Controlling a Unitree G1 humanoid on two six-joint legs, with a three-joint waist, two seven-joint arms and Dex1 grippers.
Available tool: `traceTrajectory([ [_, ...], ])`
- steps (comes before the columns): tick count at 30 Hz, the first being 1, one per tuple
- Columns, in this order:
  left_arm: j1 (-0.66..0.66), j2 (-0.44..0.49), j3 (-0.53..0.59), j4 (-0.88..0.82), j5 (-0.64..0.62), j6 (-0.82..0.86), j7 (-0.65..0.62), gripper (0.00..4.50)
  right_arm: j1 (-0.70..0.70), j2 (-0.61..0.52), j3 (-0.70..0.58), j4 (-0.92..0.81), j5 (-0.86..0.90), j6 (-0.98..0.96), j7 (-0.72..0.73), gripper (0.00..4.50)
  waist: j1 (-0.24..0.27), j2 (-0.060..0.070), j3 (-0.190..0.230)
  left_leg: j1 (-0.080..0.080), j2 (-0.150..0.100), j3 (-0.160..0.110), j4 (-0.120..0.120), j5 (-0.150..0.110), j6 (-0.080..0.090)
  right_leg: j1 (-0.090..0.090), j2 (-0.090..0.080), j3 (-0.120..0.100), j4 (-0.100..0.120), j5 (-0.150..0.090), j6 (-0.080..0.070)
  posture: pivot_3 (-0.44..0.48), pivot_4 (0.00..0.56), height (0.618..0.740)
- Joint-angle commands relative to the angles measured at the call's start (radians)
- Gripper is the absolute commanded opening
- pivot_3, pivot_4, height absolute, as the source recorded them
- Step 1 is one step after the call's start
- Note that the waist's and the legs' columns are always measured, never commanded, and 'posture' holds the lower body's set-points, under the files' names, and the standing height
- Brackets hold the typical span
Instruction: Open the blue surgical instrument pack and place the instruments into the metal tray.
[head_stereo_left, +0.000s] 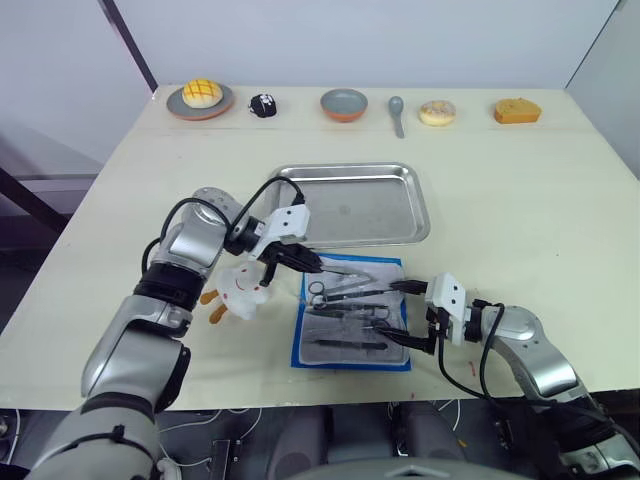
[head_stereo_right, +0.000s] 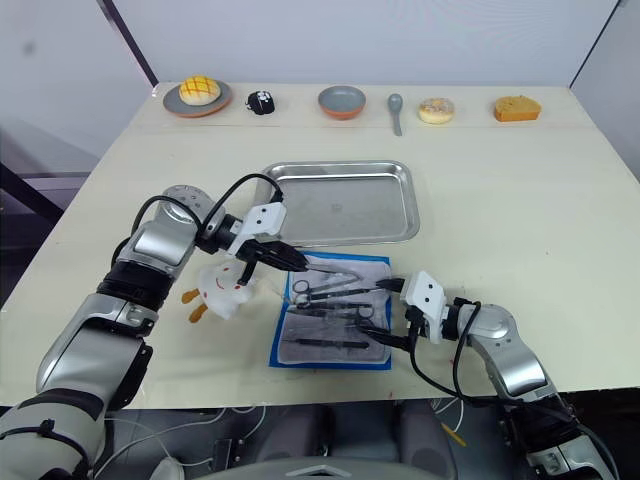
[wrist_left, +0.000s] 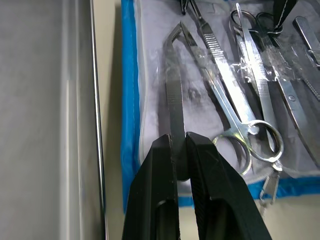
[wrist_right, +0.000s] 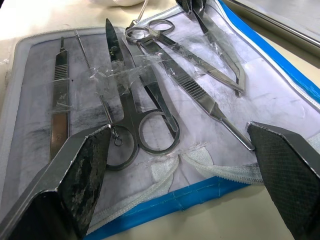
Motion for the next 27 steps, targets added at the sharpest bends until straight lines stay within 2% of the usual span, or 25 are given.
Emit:
traceTrajectory([
  [1,-0.034,0.013,0.018,-0.052,-0.034,0.091,-0.038,0.03,0.041,-0.012,0.062,0.097,-0.056,0.089,-0.009,4.50,0.000,0.000,0.000,0.000,0.000,0.000,0.000,0.000,0.000,0.000,0.000,0.000,0.000,0.000,0.000,0.000,0.150,0.732],
  [5,-0.038,0.021,0.025,-0.091,-0.073,0.183,-0.044,0.03,0.042,-0.010,0.064,0.099,-0.058,0.086,-0.012,4.50,0.000,0.000,0.000,0.000,0.000,0.000,0.000,0.000,0.000,0.000,0.000,0.000,0.000,0.000,0.000,0.000,0.150,0.732],
  [27,-0.018,0.224,-0.047,-0.113,-0.178,0.148,-0.046,0.03,0.034,-0.005,0.067,0.118,-0.066,0.072,-0.011,4.50,-0.001,0.000,0.000,0.000,0.000,0.000,0.000,0.000,0.000,0.000,0.000,0.000,0.000,0.000,0.000,0.000,0.150,0.732],
])
